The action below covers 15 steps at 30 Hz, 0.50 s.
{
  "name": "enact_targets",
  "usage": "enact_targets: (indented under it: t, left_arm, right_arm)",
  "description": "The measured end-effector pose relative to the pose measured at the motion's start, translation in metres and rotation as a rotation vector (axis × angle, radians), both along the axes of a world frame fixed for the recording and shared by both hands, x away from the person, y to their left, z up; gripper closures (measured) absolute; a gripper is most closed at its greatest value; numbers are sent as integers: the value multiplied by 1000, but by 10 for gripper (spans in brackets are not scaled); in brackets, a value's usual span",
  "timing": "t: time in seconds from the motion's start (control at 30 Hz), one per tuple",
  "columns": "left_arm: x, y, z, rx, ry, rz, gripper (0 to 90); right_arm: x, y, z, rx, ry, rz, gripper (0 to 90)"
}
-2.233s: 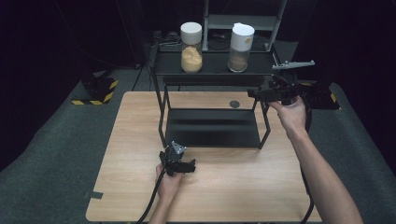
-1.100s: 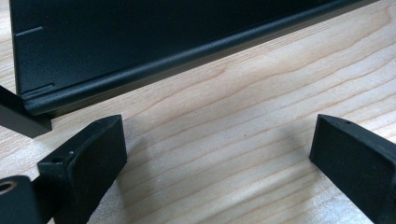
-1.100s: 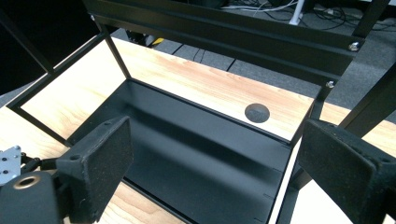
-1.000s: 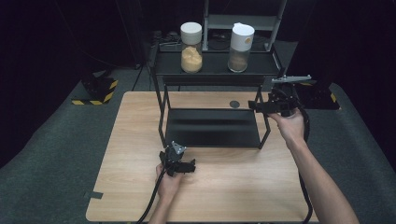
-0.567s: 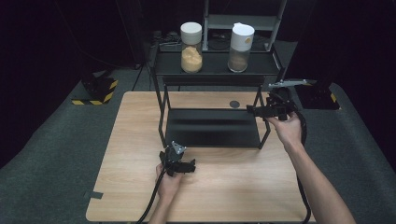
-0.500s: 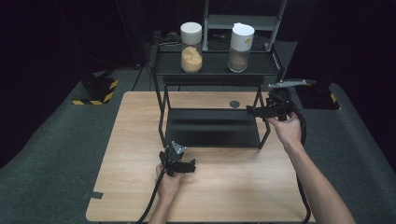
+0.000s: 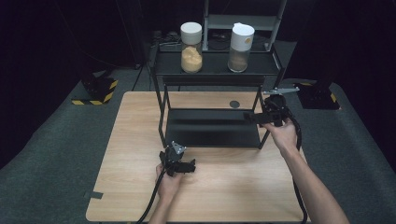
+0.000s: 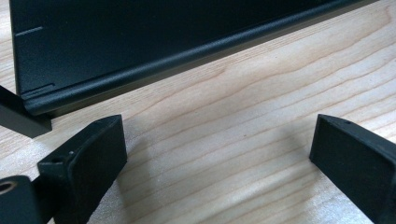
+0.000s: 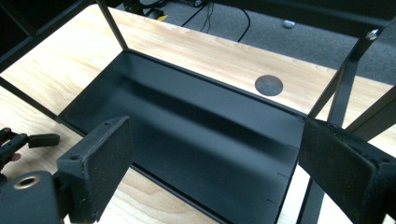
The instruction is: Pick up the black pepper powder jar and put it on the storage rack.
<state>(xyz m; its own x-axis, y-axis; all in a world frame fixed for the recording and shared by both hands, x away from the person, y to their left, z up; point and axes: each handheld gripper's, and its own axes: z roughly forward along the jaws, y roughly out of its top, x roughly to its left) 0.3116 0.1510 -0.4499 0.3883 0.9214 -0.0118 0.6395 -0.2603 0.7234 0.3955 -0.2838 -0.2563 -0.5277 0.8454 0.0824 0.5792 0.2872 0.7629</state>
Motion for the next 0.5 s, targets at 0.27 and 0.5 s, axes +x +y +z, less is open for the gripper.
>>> enact_targets:
  t: [0.27,0.5]
  left_arm:
    - [0,0,0,0,0,0,36]
    - [0,0,0,1,0,0,37]
  right_arm:
    - [2,1,-7,4,15,5,95]
    - [3,2,-18,7,35,2,95]
